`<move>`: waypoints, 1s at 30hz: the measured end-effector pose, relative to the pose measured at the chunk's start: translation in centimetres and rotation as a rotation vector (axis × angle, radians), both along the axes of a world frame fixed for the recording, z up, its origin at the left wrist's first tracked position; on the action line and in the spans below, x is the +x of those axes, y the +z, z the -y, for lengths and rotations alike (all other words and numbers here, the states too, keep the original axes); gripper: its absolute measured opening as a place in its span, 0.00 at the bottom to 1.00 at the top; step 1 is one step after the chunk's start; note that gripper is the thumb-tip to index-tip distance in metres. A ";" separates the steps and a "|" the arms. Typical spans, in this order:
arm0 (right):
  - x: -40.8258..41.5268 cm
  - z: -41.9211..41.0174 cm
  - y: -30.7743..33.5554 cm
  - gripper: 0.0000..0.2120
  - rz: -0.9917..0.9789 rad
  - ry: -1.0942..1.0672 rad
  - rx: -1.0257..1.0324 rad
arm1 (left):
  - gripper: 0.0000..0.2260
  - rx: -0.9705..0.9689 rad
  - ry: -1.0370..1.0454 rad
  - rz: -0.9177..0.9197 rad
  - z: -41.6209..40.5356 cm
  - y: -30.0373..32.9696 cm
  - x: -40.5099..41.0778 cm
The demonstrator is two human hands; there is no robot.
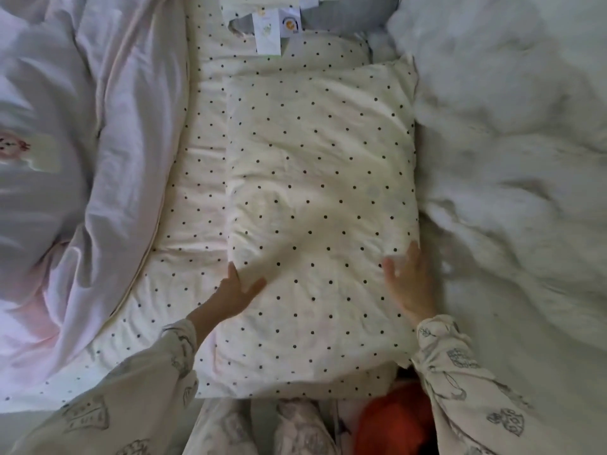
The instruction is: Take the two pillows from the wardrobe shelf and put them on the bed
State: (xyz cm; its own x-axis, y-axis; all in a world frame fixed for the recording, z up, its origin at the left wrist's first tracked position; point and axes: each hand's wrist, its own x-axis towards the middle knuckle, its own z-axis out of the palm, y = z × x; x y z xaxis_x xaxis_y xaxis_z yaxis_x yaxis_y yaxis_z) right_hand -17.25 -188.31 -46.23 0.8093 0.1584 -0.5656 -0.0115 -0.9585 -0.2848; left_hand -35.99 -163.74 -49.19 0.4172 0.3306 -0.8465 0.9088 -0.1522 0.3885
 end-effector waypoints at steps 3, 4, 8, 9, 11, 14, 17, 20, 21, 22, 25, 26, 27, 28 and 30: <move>-2.3 0.1 0.2 0.30 0.083 0.032 -0.042 | 0.39 0.209 -0.065 0.054 1.2 -0.4 -0.3; -2.6 -0.1 0.2 0.30 0.104 0.074 -0.047 | 0.36 0.302 -0.101 0.125 1.4 -0.3 -0.3; -3.2 -1.1 0.0 0.29 0.197 0.312 -0.092 | 0.34 0.501 -0.379 0.255 2.7 -0.2 0.7; -3.0 -1.4 -0.2 0.30 0.202 0.356 -0.095 | 0.35 0.520 -0.430 0.266 3.0 -0.2 1.4; -2.4 -2.4 -0.9 0.33 0.197 0.409 -0.086 | 0.36 0.558 -0.518 0.282 3.2 -0.2 3.3; -1.4 -3.6 -2.1 0.34 0.155 0.416 -0.091 | 0.41 0.562 -0.654 0.302 3.3 -0.6 6.1; -1.3 -3.7 -3.1 0.33 0.130 0.400 -0.109 | 0.44 0.516 -0.721 0.258 3.0 -1.3 7.2; -1.9 -3.5 -3.4 0.33 0.139 0.403 -0.105 | 0.47 0.481 -0.760 0.210 2.6 -1.7 6.9; -2.1 -3.5 -3.5 0.32 0.147 0.401 -0.102 | 0.47 0.471 -0.764 0.202 2.6 -1.7 6.8; -2.2 -3.6 -3.5 0.32 0.143 0.394 -0.100 | 0.48 0.458 -0.767 0.194 2.6 -1.7 6.8; -2.9 -3.4 -3.6 0.30 0.138 0.387 -0.095 | 0.49 0.426 -0.771 0.172 2.7 -1.6 6.9; -2.9 -3.3 -3.4 0.29 0.126 0.387 -0.102 | 0.49 0.415 -0.778 0.159 2.7 -1.5 7.0; -2.8 -3.2 -3.4 0.29 0.125 0.390 -0.101 | 0.49 0.411 -0.780 0.152 2.5 -1.6 7.0; -2.9 -3.3 -3.1 0.29 0.090 0.375 -0.085 | 0.49 0.406 -0.769 0.161 2.5 -1.5 7.1; -2.8 -3.5 -2.5 0.29 0.047 0.368 -0.066 | 0.49 0.399 -0.765 0.157 2.5 -1.3 7.2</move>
State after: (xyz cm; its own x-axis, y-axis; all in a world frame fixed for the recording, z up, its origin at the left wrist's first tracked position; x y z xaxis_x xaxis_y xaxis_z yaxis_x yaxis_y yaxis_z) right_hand -20.01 -184.83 -48.72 0.7306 0.4078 -0.5477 0.3489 -0.9124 -0.2141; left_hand -28.80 -166.20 -50.47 0.7479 0.1710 -0.6414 0.4418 -0.8494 0.2886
